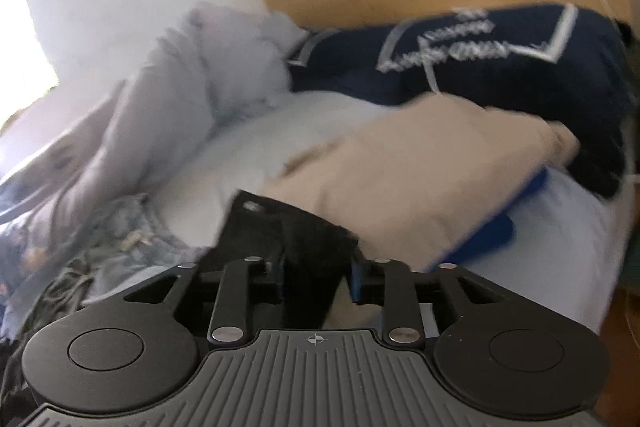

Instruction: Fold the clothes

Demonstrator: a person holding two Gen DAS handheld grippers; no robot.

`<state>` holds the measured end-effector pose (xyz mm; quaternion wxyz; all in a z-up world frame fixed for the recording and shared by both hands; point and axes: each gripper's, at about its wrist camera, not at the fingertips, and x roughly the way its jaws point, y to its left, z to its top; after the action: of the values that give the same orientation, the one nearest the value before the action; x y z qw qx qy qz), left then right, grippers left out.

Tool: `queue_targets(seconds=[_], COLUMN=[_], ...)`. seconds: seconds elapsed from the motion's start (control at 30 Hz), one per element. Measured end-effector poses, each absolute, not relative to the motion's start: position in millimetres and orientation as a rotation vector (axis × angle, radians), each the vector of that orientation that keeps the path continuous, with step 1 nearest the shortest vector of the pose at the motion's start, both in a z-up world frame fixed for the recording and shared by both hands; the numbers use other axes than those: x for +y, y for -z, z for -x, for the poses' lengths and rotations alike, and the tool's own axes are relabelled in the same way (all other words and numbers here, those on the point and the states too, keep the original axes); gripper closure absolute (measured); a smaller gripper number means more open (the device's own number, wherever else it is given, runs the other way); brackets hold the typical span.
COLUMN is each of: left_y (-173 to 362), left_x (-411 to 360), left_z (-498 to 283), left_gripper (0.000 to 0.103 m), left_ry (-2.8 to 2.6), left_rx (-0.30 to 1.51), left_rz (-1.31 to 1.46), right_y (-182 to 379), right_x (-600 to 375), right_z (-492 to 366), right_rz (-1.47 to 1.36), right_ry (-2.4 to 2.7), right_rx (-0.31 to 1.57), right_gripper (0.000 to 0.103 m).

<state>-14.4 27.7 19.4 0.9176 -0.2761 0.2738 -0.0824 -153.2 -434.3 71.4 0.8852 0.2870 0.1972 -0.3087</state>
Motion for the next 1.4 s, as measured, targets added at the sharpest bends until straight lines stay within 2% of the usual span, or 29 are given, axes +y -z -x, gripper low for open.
queue_targets(seconds=[0.03,0.1,0.17,0.3,0.47,0.93,1.17,1.4], left_y=[-20,-23,-26,-35,-48,-62,-76,-94], left_x=[29,33,41,55,81,192,232,253], left_z=[15,18,22,30,47,92,98,137], left_gripper=[0.000,0.000,0.000,0.000,0.000,0.000,0.000,0.000], left_ry=[0.168,0.158,0.151,0.143,0.107,-0.110,-0.302,-0.604], left_rx=[0.557,0.544,0.533,0.502,0.446,0.360,0.313,0.218], left_rz=[0.565,0.568,0.584,0.598,0.595,0.593,0.600,0.563], right_y=[-71,-71,-74,-86,-98,-105,-98,-93], right_x=[-434,-432,-427,-406,-355,-103,14,130], right_z=[156,161,166,168,134,5,-46,-77], right_rz=[-0.596,-0.583,-0.560,-0.538,-0.489,-0.090,0.008,0.093], right_ry=[0.665,0.714,0.757,0.702,0.334,-0.437,-0.682,-1.013], right_rx=[0.410,0.400,0.369,0.320,0.327,0.514,0.620,0.734], right_gripper=[0.055,0.033,0.021,0.012,0.000,0.000,0.000,0.000])
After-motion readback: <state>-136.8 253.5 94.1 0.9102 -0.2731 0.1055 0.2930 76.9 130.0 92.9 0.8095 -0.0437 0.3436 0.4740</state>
